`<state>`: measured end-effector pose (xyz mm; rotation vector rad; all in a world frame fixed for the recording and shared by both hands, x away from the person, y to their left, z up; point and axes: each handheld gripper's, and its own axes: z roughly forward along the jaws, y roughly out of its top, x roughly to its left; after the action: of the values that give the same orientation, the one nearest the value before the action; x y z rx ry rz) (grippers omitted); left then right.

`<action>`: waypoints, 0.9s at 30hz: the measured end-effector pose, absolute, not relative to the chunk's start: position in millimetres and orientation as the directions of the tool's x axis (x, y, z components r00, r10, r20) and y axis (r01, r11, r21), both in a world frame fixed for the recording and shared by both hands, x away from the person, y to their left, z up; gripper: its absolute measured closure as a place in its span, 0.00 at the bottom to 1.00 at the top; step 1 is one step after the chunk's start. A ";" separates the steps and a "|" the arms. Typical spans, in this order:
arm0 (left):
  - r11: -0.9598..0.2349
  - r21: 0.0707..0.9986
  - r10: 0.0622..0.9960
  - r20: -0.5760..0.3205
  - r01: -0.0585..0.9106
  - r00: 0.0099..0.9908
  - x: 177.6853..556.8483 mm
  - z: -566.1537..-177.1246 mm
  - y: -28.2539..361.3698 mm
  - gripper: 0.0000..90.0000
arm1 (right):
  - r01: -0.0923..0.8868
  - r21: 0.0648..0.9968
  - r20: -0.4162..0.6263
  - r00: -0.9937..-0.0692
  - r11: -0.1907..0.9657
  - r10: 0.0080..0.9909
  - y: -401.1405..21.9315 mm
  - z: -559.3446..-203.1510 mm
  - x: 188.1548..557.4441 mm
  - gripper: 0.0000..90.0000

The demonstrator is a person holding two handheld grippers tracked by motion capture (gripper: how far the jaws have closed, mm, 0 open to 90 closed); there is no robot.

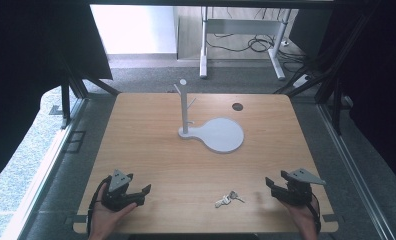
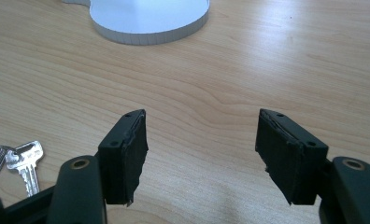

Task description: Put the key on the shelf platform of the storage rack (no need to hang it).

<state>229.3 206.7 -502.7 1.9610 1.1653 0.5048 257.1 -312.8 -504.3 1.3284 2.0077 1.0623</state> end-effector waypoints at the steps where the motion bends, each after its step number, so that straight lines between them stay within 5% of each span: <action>1: -0.270 0.792 0.860 -0.059 0.548 0.507 228.1 -502.2 205.7 0.26 | 0.526 0.822 0.010 -0.397 0.219 0.918 -313.0 -504.9 257.4 0.38; 27: -0.263 0.788 0.833 -0.105 0.556 0.544 223.4 -498.9 209.0 0.29 | 0.526 0.804 0.031 -0.505 0.279 0.862 -310.1 -501.2 256.2 0.44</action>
<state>223.4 209.0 -498.9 1.9554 1.1251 0.4243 256.2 -310.1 -501.2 1.2506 2.1421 1.1042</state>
